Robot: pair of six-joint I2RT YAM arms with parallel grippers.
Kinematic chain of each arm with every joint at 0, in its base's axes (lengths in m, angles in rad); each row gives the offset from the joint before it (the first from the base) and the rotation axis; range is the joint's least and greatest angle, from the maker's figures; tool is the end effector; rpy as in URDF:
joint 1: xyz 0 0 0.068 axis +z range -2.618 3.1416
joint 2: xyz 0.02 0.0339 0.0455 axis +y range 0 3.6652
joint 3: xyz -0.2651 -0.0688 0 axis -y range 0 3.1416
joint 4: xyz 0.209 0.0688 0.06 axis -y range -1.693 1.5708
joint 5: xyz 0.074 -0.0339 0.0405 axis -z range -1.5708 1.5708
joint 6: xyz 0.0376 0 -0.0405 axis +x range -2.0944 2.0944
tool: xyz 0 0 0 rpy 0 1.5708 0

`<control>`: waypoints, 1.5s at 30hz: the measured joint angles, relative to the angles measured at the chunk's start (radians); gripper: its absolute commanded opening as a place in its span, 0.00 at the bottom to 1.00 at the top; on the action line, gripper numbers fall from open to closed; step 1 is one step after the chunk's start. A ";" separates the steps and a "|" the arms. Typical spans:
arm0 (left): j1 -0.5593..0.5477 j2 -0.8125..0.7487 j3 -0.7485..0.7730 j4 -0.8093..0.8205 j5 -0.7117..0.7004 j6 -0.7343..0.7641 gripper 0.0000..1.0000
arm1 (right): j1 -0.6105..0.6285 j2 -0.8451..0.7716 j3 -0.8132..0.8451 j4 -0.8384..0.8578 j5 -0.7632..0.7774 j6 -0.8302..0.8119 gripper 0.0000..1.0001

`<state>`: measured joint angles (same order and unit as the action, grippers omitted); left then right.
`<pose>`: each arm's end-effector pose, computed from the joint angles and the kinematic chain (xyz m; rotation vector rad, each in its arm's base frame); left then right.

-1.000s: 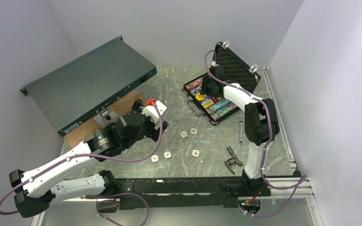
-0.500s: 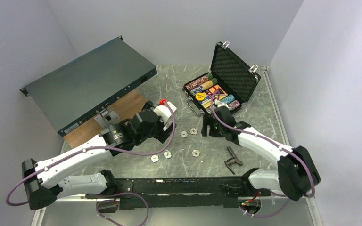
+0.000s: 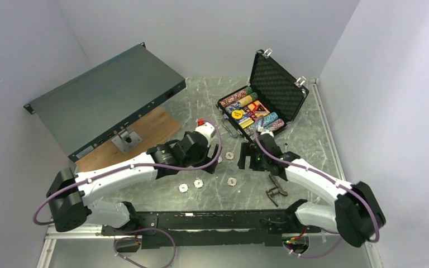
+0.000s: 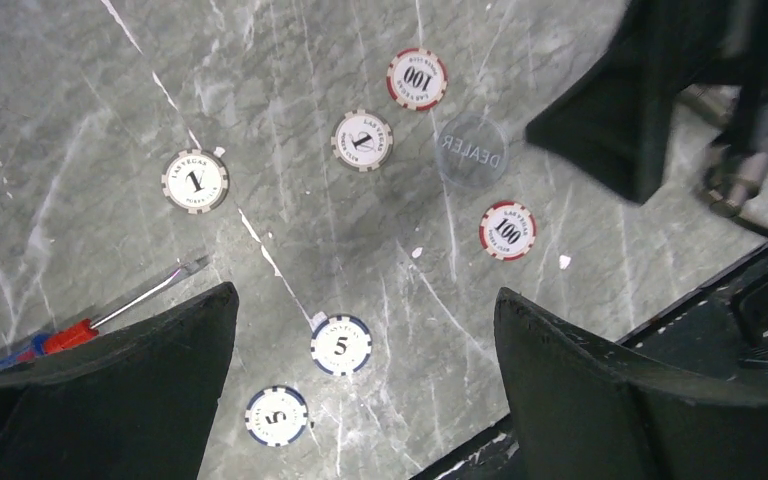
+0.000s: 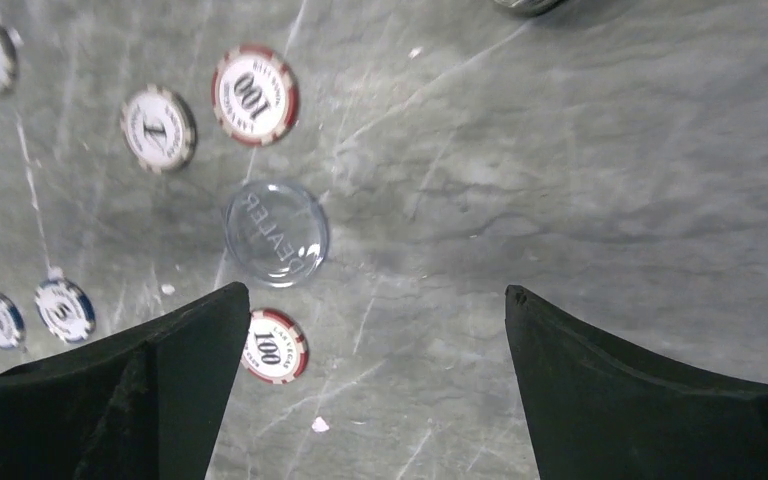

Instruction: Pack up texas hold em set

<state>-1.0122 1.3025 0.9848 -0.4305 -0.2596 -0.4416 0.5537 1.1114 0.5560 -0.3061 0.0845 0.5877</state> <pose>0.1396 -0.2051 0.2858 0.5276 2.2695 -0.4474 0.1584 0.0942 0.2073 0.0807 2.4696 0.4063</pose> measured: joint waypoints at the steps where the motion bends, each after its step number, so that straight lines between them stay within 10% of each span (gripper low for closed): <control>1: 0.000 -0.014 -0.005 -0.003 -0.003 -0.014 1.00 | 0.014 0.033 0.005 -0.001 -0.009 -0.004 1.00; 21: 0.010 -0.332 0.168 -0.072 -0.176 0.401 0.99 | 0.267 0.507 0.354 -0.131 0.094 -0.086 0.77; 45: 0.010 -0.497 0.029 -0.045 -0.172 0.508 0.99 | 0.281 0.539 0.365 -0.147 0.143 -0.035 0.52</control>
<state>-1.0023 0.8051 1.0138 -0.4755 -0.4313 0.0662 0.8345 1.6505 0.9211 -0.4534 0.2279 0.5526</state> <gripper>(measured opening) 0.994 0.549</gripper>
